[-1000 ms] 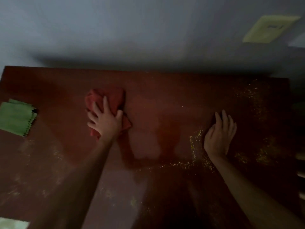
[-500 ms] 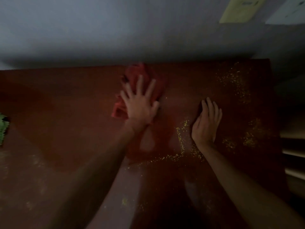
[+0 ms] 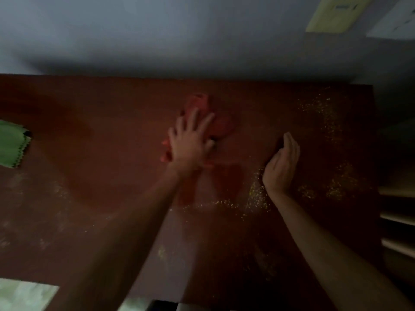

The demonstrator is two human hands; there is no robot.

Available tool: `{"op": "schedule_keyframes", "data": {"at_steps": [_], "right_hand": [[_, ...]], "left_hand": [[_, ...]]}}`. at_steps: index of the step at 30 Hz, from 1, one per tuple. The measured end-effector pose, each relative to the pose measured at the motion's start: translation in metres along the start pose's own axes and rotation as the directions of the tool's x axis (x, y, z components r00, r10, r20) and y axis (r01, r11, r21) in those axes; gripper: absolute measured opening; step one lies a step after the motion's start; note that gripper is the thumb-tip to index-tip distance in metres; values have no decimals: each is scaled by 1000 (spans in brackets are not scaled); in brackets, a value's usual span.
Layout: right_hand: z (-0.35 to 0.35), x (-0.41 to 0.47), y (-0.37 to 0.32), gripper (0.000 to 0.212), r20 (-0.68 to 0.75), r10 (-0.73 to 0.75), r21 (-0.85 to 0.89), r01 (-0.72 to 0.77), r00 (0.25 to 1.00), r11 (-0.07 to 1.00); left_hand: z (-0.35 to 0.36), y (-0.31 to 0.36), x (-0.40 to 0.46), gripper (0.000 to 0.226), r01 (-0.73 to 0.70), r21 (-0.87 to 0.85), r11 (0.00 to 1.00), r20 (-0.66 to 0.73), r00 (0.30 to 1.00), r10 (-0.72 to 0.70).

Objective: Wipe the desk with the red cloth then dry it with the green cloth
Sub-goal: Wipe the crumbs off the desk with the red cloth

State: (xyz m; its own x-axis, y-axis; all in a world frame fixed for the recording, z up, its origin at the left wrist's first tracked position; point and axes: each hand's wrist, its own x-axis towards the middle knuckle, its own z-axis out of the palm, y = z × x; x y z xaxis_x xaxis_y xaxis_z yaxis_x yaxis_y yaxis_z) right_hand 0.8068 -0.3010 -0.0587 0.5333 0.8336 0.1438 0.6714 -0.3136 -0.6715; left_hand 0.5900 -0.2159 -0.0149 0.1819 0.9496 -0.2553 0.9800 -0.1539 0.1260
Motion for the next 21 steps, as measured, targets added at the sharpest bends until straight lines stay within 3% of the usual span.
{"op": "schedule_keyframes", "data": {"at_steps": [4,7,11,16,21], "right_hand": [[-27,-3,8,44,132,-63,103,50,989,993],[-60,-6,41,45,199,-130,-1,133,971,991],[-107,0,99,44,203,-28,-313,92,979,945],[-126,1,125,45,225,-88,-362,167,970,917],[-124,-2,125,45,213,-91,-351,163,973,922]], "left_hand": [[-2,-88,-30,72,226,-62,972,-92,969,-231],[13,-98,-80,73,363,-136,922,-154,911,-382],[35,-50,-130,73,513,-170,841,-114,838,-534],[53,37,-140,75,611,-144,779,-66,779,-623],[62,133,-131,81,517,-118,848,-44,850,-525]]}}
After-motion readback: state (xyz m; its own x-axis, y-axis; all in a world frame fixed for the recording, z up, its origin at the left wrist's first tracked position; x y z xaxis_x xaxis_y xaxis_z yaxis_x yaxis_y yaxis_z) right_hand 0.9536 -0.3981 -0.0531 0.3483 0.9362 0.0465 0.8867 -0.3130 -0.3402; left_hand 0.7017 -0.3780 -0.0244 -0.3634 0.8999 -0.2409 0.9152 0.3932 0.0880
